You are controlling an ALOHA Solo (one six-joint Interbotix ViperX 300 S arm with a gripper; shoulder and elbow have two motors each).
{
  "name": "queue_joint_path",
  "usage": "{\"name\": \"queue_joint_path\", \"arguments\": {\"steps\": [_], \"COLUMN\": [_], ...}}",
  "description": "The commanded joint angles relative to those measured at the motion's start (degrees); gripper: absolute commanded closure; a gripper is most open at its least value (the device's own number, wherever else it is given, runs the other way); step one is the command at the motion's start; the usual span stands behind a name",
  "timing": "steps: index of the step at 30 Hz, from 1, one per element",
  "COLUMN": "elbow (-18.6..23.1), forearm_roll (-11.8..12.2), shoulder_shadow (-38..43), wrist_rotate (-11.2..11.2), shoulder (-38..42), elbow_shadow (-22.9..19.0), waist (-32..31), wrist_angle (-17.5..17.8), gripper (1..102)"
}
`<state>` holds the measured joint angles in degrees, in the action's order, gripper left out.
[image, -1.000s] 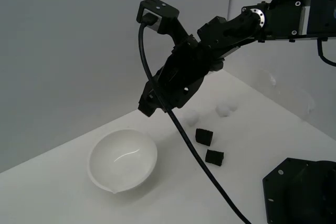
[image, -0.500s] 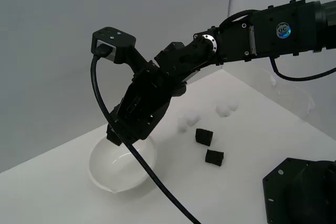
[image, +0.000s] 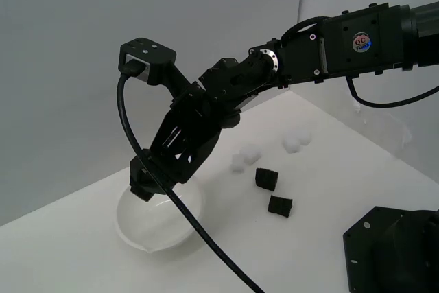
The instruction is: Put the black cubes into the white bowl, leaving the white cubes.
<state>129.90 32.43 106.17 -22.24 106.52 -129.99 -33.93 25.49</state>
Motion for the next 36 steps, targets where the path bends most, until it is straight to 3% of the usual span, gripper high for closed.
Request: {"name": "queue_joint_path", "arguments": {"steps": [1,12,19,24,31,36], "elbow": [-1.14,-0.62,4.75,8.35,10.81,12.74], "forearm_roll": [1.14,0.35,-0.79,-3.16,-6.42,-8.26], "shoulder_shadow": [1.32,3.6,11.25,17.4,20.48,20.39], "wrist_rotate": [-0.26,-0.62,-0.79,-0.97,-1.05,-0.97], "shoulder": [1.05,3.34,10.99,17.14,20.13,20.04], "elbow_shadow": [1.58,1.05,-4.57,-8.17,-10.72,-12.48], "waist": [-0.44,2.37,16.17,23.03,24.96,24.96], "wrist_angle": [-0.18,0.62,11.34,16.08,23.64,26.1], "gripper": [17,16,16,16,17,18]}}
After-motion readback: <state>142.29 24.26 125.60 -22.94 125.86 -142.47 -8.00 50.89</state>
